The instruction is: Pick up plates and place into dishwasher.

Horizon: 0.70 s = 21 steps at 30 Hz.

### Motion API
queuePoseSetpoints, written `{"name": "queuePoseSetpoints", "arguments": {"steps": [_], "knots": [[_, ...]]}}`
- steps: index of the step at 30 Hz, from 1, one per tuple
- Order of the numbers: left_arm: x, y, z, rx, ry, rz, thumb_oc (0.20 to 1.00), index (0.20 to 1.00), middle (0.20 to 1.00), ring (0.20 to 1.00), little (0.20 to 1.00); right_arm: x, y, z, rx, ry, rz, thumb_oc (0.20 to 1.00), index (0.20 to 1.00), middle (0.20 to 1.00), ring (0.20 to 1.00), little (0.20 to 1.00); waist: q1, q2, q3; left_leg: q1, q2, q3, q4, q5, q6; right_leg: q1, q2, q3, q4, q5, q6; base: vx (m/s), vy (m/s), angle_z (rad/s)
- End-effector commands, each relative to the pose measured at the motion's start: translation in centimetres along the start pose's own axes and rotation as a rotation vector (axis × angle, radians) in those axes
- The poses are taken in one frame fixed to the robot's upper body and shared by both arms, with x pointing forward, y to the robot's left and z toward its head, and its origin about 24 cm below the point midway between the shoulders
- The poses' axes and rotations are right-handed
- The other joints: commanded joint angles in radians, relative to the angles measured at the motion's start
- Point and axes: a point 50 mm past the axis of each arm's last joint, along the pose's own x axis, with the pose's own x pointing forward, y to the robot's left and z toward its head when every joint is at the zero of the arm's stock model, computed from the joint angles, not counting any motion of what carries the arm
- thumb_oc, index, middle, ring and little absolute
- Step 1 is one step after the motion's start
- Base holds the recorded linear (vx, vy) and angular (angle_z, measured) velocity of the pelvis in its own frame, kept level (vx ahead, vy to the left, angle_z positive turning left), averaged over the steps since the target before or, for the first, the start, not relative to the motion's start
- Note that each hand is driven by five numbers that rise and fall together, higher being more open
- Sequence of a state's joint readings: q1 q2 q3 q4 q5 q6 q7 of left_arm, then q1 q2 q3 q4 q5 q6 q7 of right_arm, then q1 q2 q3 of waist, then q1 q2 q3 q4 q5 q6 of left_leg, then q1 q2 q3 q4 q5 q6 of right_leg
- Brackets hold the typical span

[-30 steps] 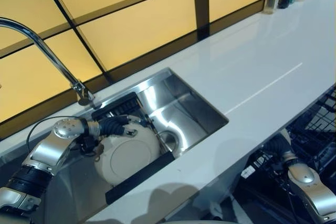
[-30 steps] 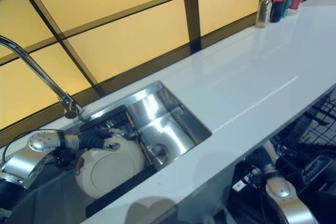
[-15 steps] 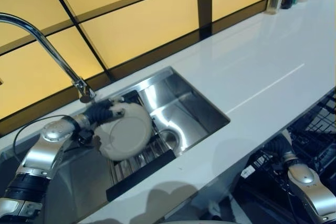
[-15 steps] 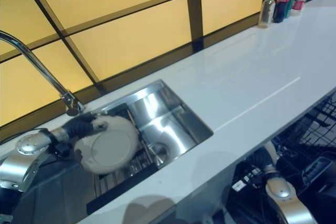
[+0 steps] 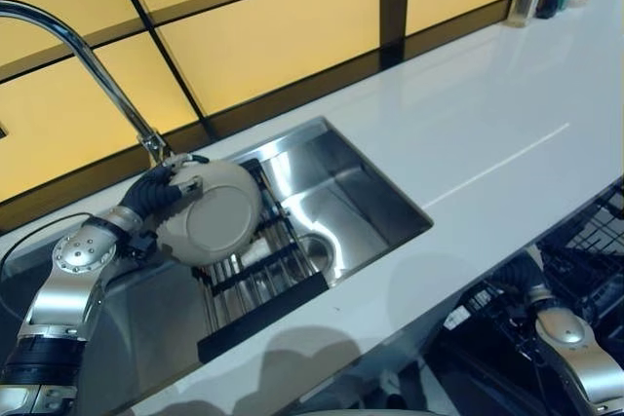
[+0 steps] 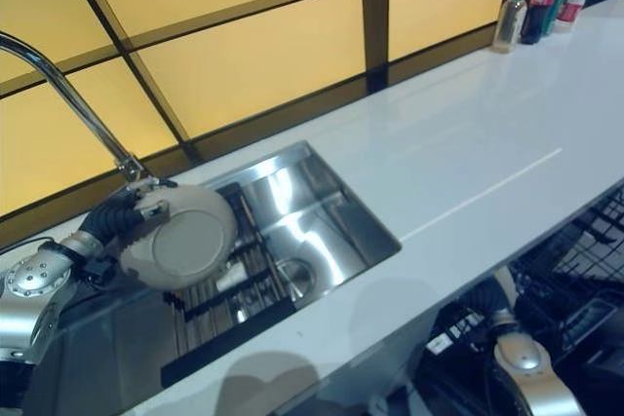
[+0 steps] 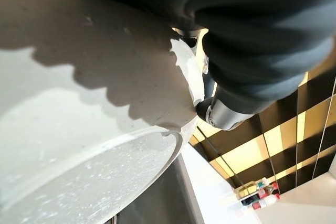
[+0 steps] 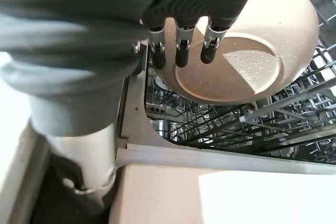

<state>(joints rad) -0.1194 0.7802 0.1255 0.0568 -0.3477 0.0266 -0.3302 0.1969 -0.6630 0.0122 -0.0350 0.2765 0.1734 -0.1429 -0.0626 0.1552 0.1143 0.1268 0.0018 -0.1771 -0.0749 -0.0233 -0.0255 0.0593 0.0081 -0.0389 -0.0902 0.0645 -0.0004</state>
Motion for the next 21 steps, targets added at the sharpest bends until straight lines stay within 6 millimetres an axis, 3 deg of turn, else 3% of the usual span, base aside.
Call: {"name": "queuePoseSetpoints", "arguments": {"steps": [1, 5, 11, 15, 21], "knots": [[-0.4, 2.1, 4.1, 0.070, -0.202, 0.085, 0.200, 0.200, 0.200, 0.200, 0.200, 2.4, 1.0, 10.3, 0.114, -0.442, -0.057, 1.000, 1.000, 1.000, 1.000, 1.000, 0.117, -0.086, -0.091, -0.083, -0.074, -0.017, 0.026, -0.002, 0.016, -0.008, -0.018, -0.028, 0.123, -0.186, 0.059, 0.00, 0.003, 0.04], [-1.5, 2.6, 3.5, 0.045, -0.206, 0.126, 0.200, 0.200, 0.200, 0.200, 0.200, 2.6, -1.5, 5.8, 0.246, -0.221, -0.292, 1.000, 1.000, 1.000, 1.000, 1.000, 0.102, -0.088, -0.091, -0.078, -0.069, -0.004, 0.023, -0.003, 0.017, -0.008, -0.014, -0.019, 0.125, -0.189, 0.059, 0.00, 0.004, 0.02], [-2.1, 3.1, 3.5, 0.011, -0.203, 0.152, 0.200, 0.200, 0.200, 0.200, 0.200, 1.1, -4.9, -2.0, 0.337, 0.149, -0.633, 1.000, 1.000, 1.000, 1.000, 1.000, 0.074, -0.094, -0.087, -0.064, -0.066, 0.016, 0.020, -0.012, 0.018, -0.003, -0.010, 0.000, 0.126, -0.195, 0.062, 0.00, 0.013, 0.09], [-1.7, 3.3, 4.3, -0.002, -0.212, 0.135, 0.200, 0.200, 0.200, 0.200, 0.200, 0.0, -6.7, -4.5, 0.399, 0.307, -0.783, 1.000, 1.000, 1.000, 1.000, 1.000, 0.065, -0.098, -0.085, -0.066, -0.065, 0.026, 0.028, -0.013, 0.016, -0.007, -0.009, 0.007, 0.127, -0.184, 0.062, -0.01, -0.003, 0.09], [-0.8, 3.2, 5.1, -0.023, -0.238, 0.096, 0.200, 0.200, 0.200, 0.200, 0.200, -1.0, -8.8, -5.5, 0.466, 0.385, -0.963, 1.000, 1.000, 1.000, 1.000, 1.000, 0.051, -0.097, -0.085, -0.059, -0.063, 0.041, 0.025, -0.018, 0.016, -0.009, -0.006, 0.023, 0.128, -0.179, 0.064, 0.00, -0.008, 0.02]]}}
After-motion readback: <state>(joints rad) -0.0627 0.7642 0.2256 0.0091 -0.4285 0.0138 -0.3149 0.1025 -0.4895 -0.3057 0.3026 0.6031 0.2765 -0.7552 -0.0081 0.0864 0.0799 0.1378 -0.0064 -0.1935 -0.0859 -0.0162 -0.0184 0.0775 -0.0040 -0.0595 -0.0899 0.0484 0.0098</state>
